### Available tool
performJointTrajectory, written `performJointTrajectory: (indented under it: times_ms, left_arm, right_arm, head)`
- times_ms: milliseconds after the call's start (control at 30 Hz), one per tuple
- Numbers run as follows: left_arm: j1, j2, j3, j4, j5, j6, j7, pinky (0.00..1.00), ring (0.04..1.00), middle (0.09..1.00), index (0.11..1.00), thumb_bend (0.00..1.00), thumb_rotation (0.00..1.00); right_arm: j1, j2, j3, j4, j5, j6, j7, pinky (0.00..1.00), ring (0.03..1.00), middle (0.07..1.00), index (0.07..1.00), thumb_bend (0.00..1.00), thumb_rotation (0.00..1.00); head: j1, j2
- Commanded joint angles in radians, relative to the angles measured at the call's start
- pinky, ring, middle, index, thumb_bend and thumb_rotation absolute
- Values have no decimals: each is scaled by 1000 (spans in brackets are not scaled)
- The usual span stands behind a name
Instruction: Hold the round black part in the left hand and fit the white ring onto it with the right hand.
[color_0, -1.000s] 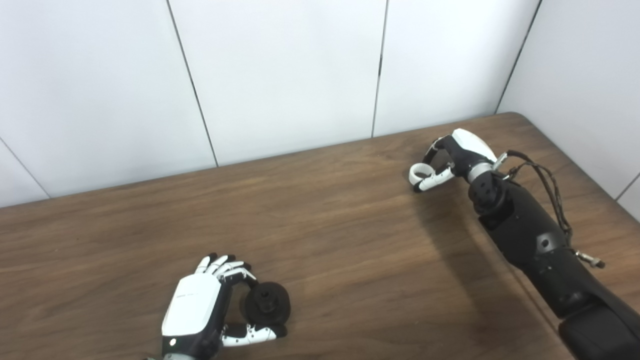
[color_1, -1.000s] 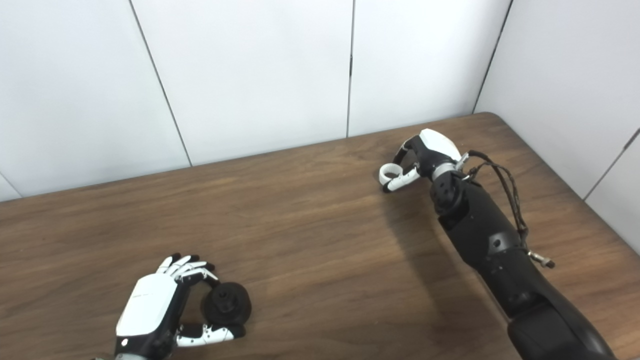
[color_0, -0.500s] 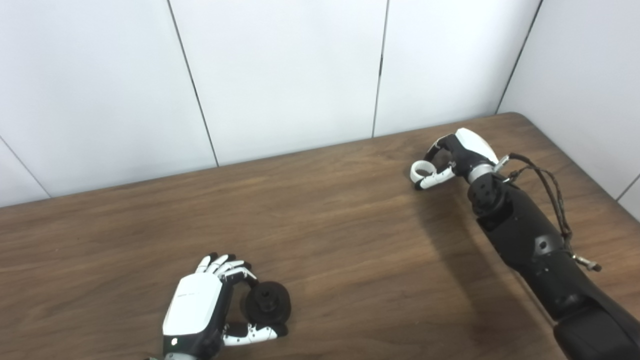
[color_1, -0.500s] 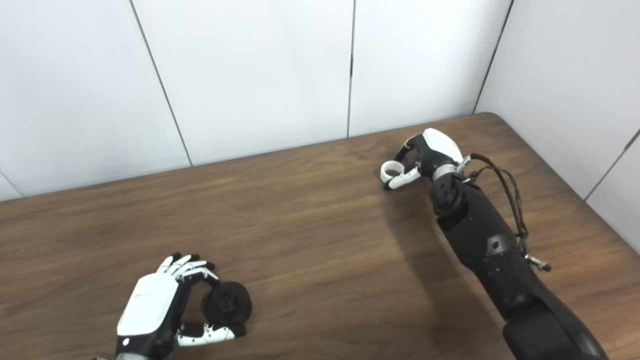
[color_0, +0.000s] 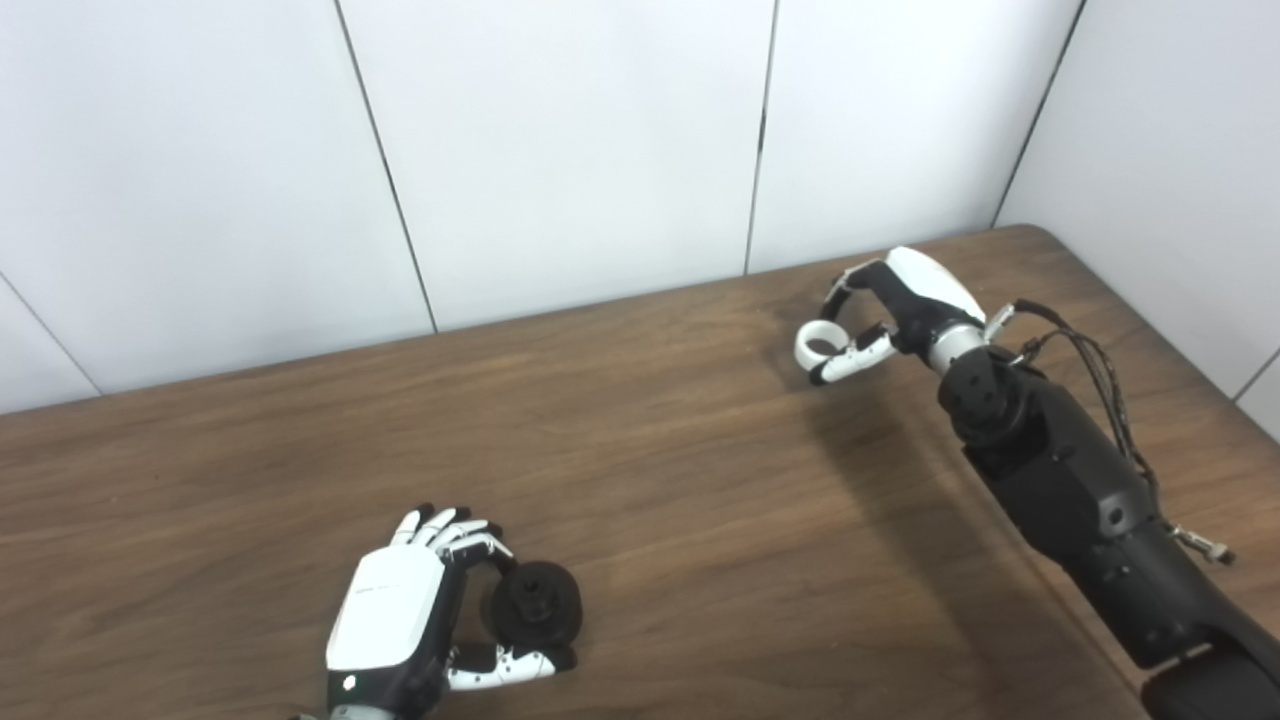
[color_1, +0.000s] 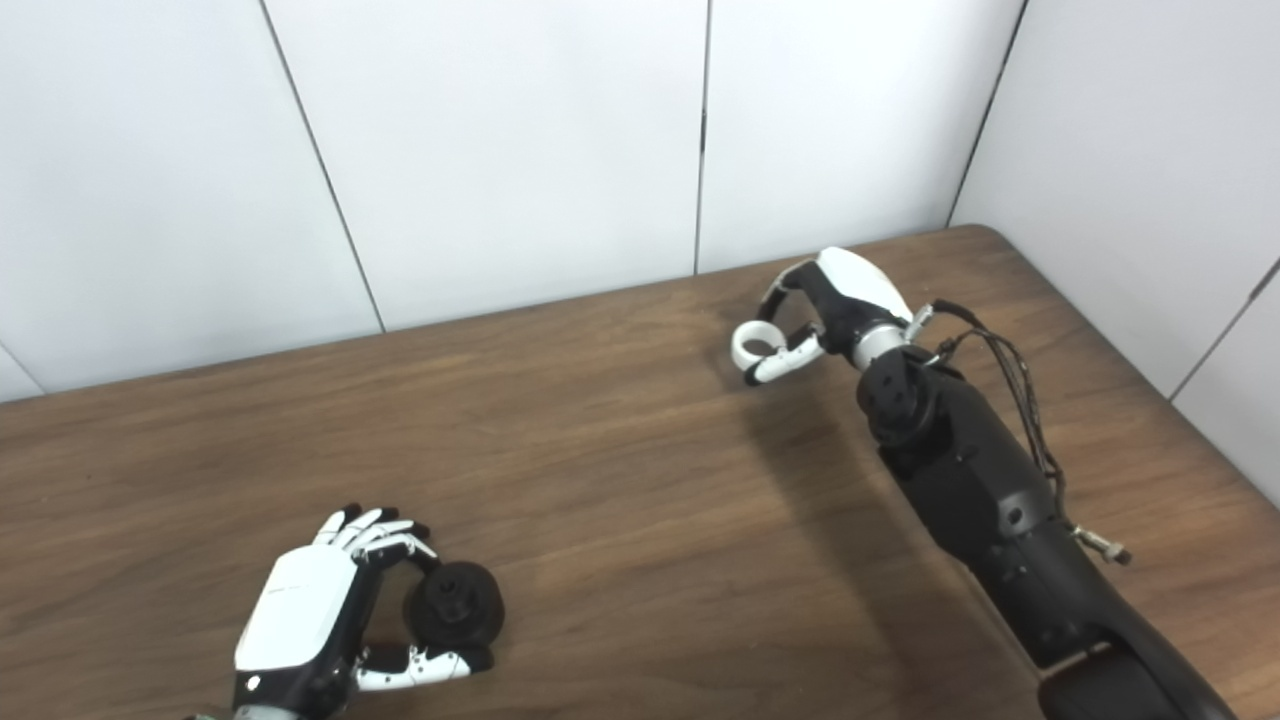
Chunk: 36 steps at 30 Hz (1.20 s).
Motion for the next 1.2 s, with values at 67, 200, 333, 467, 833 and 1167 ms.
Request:
performJointTrajectory:
  times_ms: [67,200,333,467,833,1167]
  left_arm:
    - [1,3,-3,-1,27,22,-7,959,884,771,484,524,53]
    - [3,-2,-7,-7,30,27,-12,975,892,775,485,524,52]
    - [3,-10,-13,-8,40,30,-11,970,889,772,484,524,53]
    - [4,-20,-20,-2,46,27,3,962,883,767,484,524,53]
    - [-1,-46,-45,8,71,55,11,972,885,769,484,524,54]
    - [-1,-60,-57,-7,80,84,3,971,889,774,484,524,54]
  right_arm:
    - [-27,-34,13,-118,-35,26,51,997,962,851,486,524,136]
    - [-19,-23,26,-210,-72,38,127,935,956,850,484,524,136]
    - [-11,7,29,-313,-80,38,233,955,969,857,484,524,136]
    - [-9,46,41,-412,-104,38,335,996,959,858,485,524,136]
    - [3,171,92,-549,-162,37,459,1000,954,864,484,524,132]
    - [28,236,139,-625,-174,37,525,1000,967,885,482,524,133]
  head:
    - [14,3]
    - [39,9]
    - [57,13]
    - [94,23]
    - [186,42]
    - [225,74]
